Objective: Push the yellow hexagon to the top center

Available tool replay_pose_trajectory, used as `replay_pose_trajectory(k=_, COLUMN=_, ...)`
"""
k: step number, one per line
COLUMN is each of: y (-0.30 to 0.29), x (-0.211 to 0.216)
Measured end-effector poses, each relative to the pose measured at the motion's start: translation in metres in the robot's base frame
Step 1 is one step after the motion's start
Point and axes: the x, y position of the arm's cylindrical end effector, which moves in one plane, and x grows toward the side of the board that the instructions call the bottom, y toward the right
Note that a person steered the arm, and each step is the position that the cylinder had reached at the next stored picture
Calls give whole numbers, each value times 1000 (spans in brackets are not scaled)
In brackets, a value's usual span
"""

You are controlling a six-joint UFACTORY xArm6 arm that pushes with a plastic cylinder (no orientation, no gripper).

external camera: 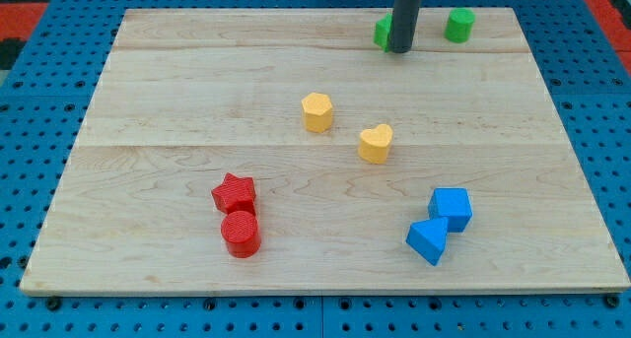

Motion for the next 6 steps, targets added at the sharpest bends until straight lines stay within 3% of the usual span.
replay_pose_trajectory(k=1, y=-19, x=12)
replay_pose_trajectory(k=3, y=-9, x=103)
replay_pose_trajectory(k=5, y=-91, x=150)
replay_pose_trajectory(k=6, y=-147, x=147)
